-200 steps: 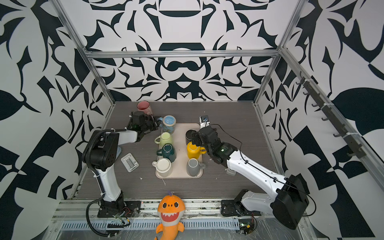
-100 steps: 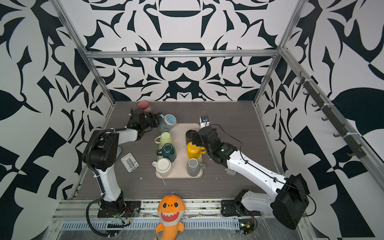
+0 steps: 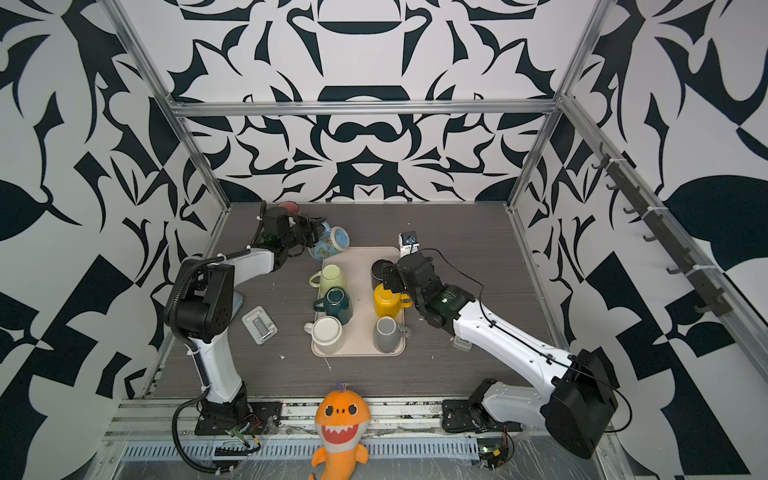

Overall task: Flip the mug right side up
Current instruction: 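Lift and rotate the blue mug upright with the left gripper while the right arm rises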

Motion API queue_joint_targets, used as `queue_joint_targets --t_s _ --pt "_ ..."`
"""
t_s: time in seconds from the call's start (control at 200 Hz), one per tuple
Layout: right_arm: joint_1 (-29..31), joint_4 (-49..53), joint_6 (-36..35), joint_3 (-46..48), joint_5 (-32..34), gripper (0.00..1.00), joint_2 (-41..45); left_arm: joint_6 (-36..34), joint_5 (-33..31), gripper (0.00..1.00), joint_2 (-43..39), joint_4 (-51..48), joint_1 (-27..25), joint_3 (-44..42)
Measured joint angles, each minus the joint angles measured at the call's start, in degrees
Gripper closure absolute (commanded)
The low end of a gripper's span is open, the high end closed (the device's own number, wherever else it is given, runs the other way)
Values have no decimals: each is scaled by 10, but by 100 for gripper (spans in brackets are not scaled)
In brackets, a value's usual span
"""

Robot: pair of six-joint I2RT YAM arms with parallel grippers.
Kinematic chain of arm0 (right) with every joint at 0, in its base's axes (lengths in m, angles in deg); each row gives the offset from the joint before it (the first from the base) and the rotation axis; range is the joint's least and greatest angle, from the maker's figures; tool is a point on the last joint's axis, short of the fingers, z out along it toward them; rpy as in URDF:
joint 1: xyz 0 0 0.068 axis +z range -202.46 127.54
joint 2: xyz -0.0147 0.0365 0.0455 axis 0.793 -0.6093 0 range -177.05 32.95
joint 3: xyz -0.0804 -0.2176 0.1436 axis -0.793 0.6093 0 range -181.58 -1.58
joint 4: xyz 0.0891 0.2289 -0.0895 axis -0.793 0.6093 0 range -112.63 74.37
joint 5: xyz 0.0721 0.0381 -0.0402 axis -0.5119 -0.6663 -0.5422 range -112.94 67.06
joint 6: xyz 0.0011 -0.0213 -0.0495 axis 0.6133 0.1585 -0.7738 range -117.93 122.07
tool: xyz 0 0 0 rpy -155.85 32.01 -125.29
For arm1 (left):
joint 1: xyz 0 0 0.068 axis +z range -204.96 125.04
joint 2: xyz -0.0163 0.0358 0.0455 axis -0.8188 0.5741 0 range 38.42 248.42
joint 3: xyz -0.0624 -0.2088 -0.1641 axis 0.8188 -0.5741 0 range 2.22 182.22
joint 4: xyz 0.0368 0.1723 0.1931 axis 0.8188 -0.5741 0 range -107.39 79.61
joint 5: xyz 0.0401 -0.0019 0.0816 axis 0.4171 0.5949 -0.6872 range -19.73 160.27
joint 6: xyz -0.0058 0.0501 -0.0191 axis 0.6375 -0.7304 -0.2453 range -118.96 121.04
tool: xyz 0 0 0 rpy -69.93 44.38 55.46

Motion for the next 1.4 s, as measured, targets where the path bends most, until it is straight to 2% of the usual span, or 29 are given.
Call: queue_joint_targets --t_s 0.435,0.765,1.08,1.4 --pt "0 0 0 0 -6 11 -18 -161 48 100 -22 -100 -1 69" --pt "-2 0 0 0 -6 12 -19 -333 75 100 -61 -184 -25 92" --pt "-5 2 0 -3 -10 14 -19 -515 43 100 -136 -236 -66 88" --pt "-27 39 -3 -65 -58 18 -19 -713 -27 100 -214 -231 -127 24"
